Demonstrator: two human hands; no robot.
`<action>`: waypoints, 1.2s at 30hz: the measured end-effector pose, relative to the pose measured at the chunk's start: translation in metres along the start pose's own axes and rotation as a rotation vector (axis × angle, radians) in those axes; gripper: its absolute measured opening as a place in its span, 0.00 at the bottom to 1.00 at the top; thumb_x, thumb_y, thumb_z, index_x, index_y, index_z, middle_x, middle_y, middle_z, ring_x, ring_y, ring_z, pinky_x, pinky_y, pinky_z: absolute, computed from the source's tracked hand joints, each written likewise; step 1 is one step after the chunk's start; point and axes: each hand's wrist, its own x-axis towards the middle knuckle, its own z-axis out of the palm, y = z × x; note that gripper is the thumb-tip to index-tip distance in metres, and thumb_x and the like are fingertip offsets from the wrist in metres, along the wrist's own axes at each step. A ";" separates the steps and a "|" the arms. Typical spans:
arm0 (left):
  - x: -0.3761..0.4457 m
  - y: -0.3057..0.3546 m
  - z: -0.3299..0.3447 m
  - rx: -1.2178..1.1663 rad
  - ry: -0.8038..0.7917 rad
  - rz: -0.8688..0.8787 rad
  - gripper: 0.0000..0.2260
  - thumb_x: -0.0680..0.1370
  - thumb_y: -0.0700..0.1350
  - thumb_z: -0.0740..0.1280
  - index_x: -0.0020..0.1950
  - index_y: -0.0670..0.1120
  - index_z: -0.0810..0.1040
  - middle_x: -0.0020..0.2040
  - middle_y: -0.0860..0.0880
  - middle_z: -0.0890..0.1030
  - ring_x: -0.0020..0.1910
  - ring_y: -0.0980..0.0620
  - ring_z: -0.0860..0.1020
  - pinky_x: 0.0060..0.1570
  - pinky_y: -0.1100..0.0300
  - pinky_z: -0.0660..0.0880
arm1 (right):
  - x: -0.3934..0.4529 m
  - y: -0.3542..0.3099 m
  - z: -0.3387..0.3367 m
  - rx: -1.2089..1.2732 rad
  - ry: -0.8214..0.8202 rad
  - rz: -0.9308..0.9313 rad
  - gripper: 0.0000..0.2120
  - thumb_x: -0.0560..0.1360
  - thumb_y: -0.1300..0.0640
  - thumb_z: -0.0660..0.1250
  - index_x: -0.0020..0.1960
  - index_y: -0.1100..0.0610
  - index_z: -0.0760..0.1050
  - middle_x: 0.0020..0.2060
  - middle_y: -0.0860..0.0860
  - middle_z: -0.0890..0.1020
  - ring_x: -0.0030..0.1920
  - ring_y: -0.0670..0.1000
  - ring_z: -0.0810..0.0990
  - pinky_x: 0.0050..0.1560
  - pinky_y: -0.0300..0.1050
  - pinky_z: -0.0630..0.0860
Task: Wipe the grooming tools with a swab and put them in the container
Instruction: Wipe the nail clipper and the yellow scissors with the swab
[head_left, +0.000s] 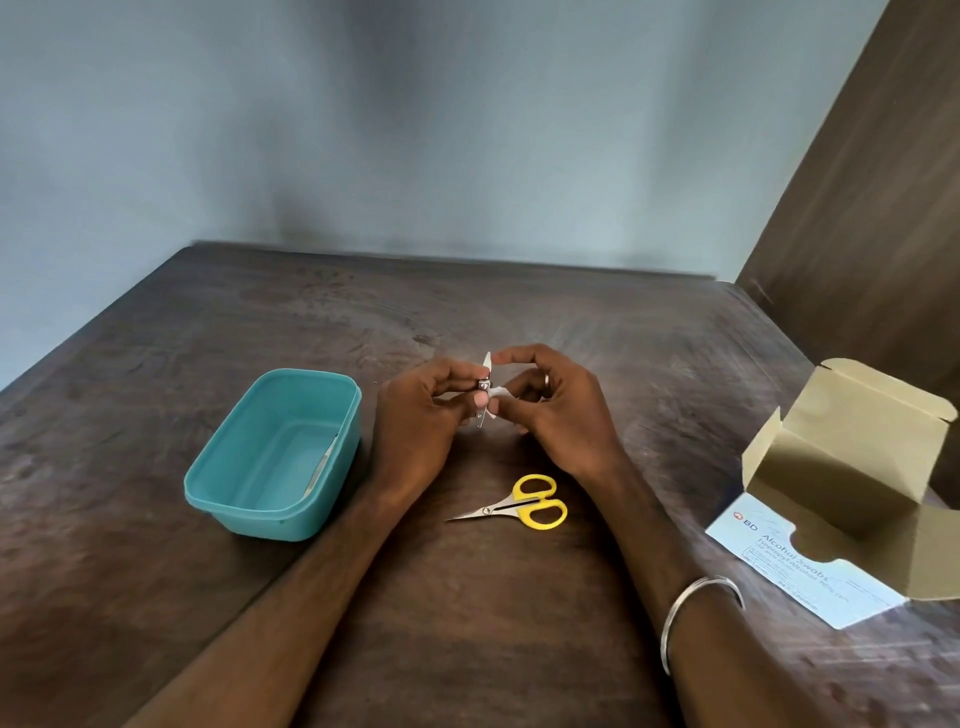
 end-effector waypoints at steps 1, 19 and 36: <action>0.000 -0.001 0.000 -0.014 -0.003 -0.008 0.11 0.71 0.37 0.76 0.49 0.51 0.84 0.45 0.54 0.86 0.45 0.58 0.85 0.45 0.53 0.83 | 0.000 0.000 0.000 0.007 0.006 0.002 0.19 0.69 0.62 0.79 0.54 0.45 0.81 0.36 0.51 0.86 0.34 0.47 0.82 0.40 0.56 0.81; -0.001 0.005 -0.001 -0.033 -0.015 -0.034 0.11 0.73 0.37 0.75 0.49 0.52 0.84 0.46 0.56 0.86 0.45 0.59 0.84 0.38 0.62 0.81 | 0.000 0.000 0.002 0.106 -0.019 0.008 0.22 0.71 0.68 0.75 0.60 0.51 0.78 0.35 0.57 0.85 0.31 0.51 0.81 0.34 0.48 0.78; -0.002 0.004 -0.001 0.045 -0.098 -0.042 0.18 0.70 0.36 0.77 0.56 0.52 0.82 0.52 0.54 0.85 0.48 0.55 0.84 0.38 0.59 0.83 | 0.001 -0.001 0.002 0.101 0.036 -0.023 0.23 0.72 0.67 0.74 0.61 0.48 0.76 0.35 0.54 0.85 0.32 0.54 0.81 0.35 0.51 0.79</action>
